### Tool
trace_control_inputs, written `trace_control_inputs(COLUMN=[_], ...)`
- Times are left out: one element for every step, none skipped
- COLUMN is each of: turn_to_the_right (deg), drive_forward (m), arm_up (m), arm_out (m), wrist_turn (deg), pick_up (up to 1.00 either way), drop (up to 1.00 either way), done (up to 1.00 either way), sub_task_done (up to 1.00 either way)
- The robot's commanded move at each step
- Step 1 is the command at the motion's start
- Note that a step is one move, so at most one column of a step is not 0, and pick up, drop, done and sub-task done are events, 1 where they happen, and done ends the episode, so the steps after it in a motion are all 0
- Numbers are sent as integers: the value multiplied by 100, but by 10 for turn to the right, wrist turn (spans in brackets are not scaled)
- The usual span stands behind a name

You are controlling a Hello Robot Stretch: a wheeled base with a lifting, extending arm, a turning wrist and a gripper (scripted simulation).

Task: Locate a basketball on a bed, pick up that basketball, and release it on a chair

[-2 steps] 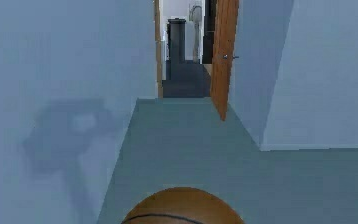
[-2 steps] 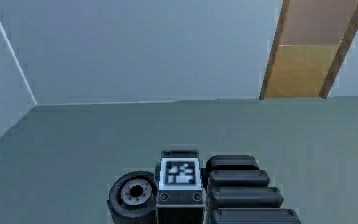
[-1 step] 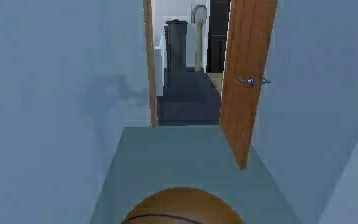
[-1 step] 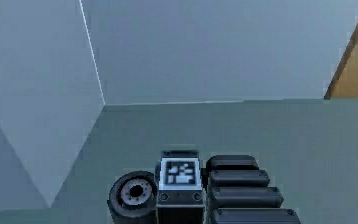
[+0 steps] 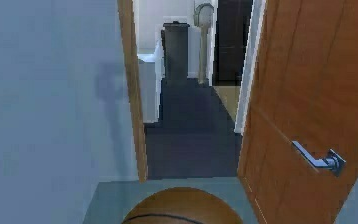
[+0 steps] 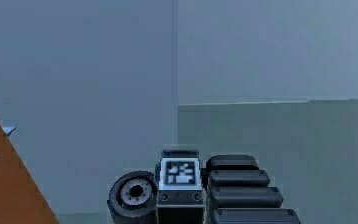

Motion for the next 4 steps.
trace_control_inputs(turn_to_the_right=[0, 0, 270, 0], drive_forward=[100, 85, 0, 70], arm_up=[0, 0, 0, 0], arm_out=[0, 0, 0, 0], wrist_turn=[0, 0, 0, 0], pick_up=[0, 0, 0, 0], drop=[0, 0, 0, 0], done=[0, 0, 0, 0], sub_task_done=[0, 0, 0, 0])
